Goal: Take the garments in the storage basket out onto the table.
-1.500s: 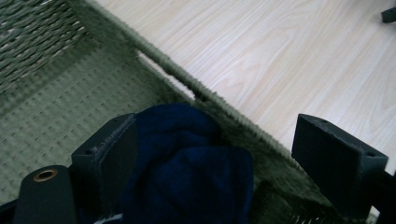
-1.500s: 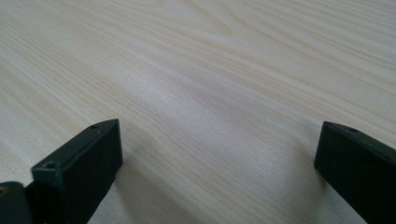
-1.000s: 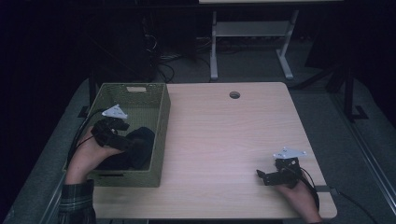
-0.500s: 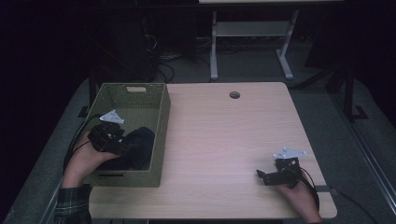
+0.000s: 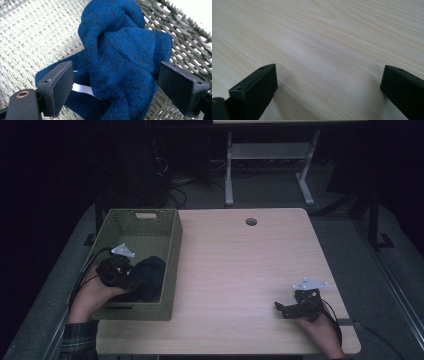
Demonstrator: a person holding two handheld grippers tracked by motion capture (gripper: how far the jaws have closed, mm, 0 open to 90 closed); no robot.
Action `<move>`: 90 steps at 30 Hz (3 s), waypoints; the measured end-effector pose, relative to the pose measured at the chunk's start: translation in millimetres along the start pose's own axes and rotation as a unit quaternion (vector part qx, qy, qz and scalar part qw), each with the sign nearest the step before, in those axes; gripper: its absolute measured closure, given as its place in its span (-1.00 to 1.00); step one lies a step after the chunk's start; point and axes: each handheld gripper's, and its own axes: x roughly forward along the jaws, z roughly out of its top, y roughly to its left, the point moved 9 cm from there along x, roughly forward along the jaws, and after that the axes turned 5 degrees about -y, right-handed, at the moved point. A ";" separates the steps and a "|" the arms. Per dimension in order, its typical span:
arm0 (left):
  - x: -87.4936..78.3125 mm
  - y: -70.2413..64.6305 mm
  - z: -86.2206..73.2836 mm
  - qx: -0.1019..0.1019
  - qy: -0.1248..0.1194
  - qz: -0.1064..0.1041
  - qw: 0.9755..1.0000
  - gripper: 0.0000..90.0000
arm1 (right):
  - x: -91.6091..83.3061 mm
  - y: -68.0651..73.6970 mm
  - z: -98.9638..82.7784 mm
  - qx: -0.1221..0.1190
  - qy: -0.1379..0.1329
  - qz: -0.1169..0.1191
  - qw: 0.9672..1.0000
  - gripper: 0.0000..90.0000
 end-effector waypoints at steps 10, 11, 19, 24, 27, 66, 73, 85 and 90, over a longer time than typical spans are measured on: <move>12.5 -1.6 -7.6 0.001 0.033 -0.012 0.999 -0.68 | 0.0 0.4 -0.1 0.000 0.000 0.001 1.000 -0.99; 12.9 -1.7 -7.7 0.000 0.033 -0.013 0.999 -0.68 | 0.0 0.4 -0.1 0.000 0.000 0.001 1.000 -0.99; 16.8 0.4 -10.7 -0.004 0.045 -0.018 0.999 -0.49 | 0.0 0.4 0.0 0.000 0.000 0.001 1.000 -0.99; 17.1 0.1 -13.4 0.000 0.055 -0.025 0.998 -0.16 | -0.1 0.4 -0.1 0.000 0.000 0.001 1.000 -0.99; 16.0 0.8 -15.2 -0.007 0.063 -0.029 0.998 0.15 | -0.1 0.4 -0.1 0.000 0.000 0.001 1.000 -0.98; -33.0 10.8 13.6 -0.049 0.028 -0.050 0.997 0.48 | -0.1 1.1 -0.2 0.001 0.001 0.002 1.000 -0.99; -43.6 11.7 27.8 -0.042 0.029 -0.046 0.998 0.48 | -0.1 1.0 -0.2 0.001 0.001 0.002 1.000 -0.99; -65.8 14.5 48.2 -0.029 0.025 -0.037 0.999 0.48 | -0.1 1.1 -0.2 0.001 0.001 0.002 1.000 -0.99; -73.9 14.5 56.6 -0.027 0.017 -0.037 0.999 0.48 | -0.1 1.1 -0.2 0.001 0.001 0.002 1.000 -0.99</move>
